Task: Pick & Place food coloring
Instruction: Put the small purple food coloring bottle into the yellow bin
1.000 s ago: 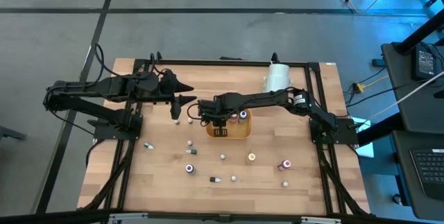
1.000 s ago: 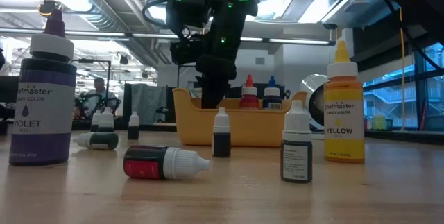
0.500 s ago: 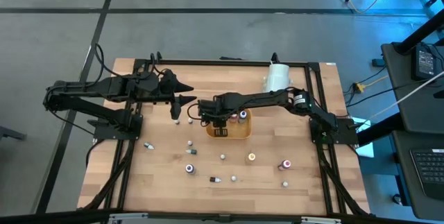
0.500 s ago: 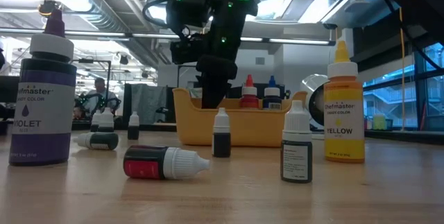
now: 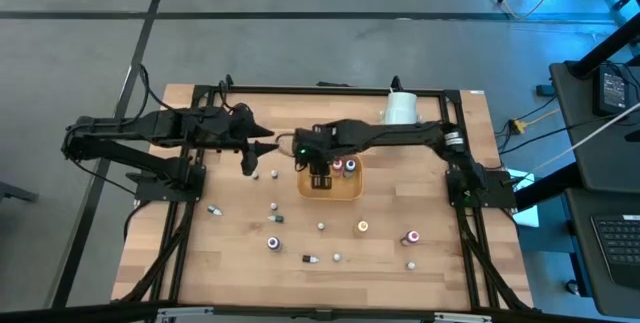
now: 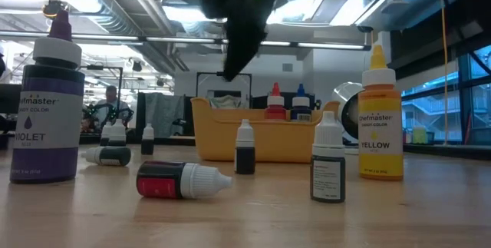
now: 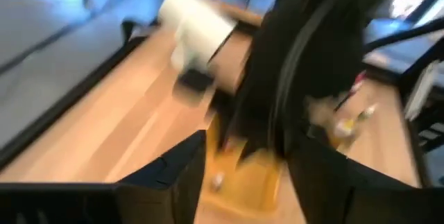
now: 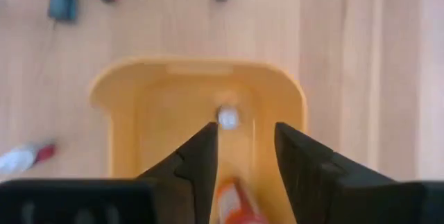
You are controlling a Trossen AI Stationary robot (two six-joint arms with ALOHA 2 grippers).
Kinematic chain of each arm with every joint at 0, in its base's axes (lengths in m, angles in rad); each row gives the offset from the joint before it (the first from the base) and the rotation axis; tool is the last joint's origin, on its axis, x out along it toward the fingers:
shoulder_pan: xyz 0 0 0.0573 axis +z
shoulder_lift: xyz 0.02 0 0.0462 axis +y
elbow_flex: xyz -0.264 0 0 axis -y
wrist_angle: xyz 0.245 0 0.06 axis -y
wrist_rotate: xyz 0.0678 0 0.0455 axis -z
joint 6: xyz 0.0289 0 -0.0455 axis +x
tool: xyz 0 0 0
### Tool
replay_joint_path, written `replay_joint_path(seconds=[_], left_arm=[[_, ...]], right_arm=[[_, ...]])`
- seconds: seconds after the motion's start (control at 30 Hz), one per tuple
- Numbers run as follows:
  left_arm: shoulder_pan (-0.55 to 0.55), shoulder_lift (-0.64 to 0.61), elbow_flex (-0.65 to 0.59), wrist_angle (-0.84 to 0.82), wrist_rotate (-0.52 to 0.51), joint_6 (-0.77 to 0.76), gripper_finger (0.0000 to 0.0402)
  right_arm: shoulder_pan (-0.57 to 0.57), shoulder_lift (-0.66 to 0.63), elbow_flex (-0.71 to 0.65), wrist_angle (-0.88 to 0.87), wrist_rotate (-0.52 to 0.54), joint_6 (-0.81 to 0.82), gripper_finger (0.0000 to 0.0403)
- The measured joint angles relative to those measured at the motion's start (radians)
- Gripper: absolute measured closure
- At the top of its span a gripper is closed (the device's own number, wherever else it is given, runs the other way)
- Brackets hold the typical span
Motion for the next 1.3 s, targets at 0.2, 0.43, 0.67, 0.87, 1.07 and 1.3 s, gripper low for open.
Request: replay_joint_path(seconds=[0.2,0.43,0.67,0.87,1.07,1.3], left_arm=[[0.001,0.006,-0.002,-0.172,0.037,-0.092,0.0213],[0.001,0.008,-0.002,-0.184,0.051,-0.093,0.0213],[0.001,0.023,-0.002,-0.118,0.036,-0.048,0.0213],[0.001,0.087,-0.002,-0.111,0.063,0.133,0.019],[0.009,0.183,-0.002,-0.118,0.121,0.272,0.0161],[0.0,0.296,-0.002,-0.151,0.134,0.187,0.0158]], right_arm=[[0.03,-0.188,-0.102,-0.01,0.016,0.066,0.0258],[0.11,-0.484,-0.422,0.113,0.219,0.188,0.0258],[0.151,-0.704,-0.668,0.234,0.287,0.357,0.0258],[0.152,-0.784,-0.769,0.242,0.288,0.449,0.0258],[0.152,-0.787,-0.807,0.25,0.287,0.467,0.0258],[0.152,-0.787,-0.824,0.247,0.286,0.49,0.0258]])
